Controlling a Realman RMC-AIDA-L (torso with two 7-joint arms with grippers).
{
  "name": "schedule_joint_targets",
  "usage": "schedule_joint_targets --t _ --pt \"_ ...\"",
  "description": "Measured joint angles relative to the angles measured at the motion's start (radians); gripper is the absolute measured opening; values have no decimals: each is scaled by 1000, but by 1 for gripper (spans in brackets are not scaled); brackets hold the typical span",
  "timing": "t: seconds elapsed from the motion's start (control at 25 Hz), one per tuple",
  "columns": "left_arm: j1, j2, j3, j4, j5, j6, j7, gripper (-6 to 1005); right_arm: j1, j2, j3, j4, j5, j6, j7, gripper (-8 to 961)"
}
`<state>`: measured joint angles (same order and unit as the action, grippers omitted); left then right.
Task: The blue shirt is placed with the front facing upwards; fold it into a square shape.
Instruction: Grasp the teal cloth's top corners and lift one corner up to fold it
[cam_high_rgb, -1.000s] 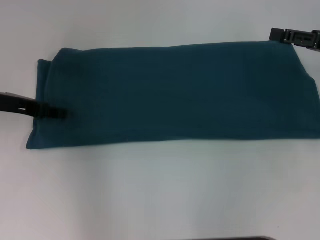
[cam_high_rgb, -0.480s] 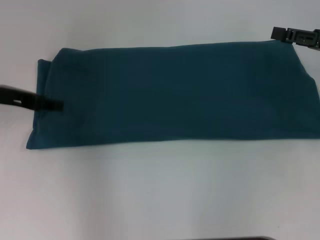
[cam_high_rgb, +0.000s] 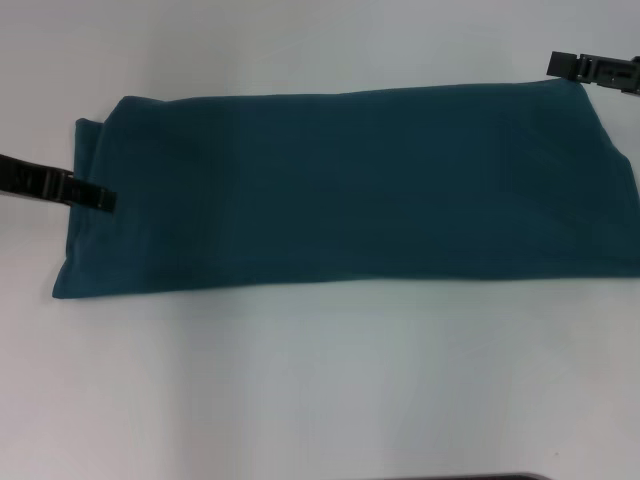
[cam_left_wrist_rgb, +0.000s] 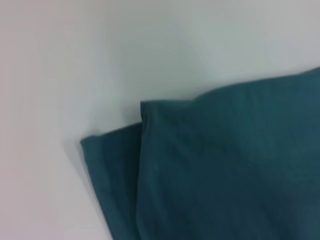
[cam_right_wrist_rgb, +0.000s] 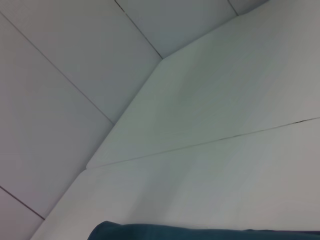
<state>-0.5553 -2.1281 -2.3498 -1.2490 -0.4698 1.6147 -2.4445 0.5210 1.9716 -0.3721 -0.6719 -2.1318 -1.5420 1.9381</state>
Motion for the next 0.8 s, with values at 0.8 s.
schedule_joint_targets --t 0.8 --pt "-47 -17 95 70 139 -119 -183 581 -4 -6 1 -2 0 -7 -35 733"
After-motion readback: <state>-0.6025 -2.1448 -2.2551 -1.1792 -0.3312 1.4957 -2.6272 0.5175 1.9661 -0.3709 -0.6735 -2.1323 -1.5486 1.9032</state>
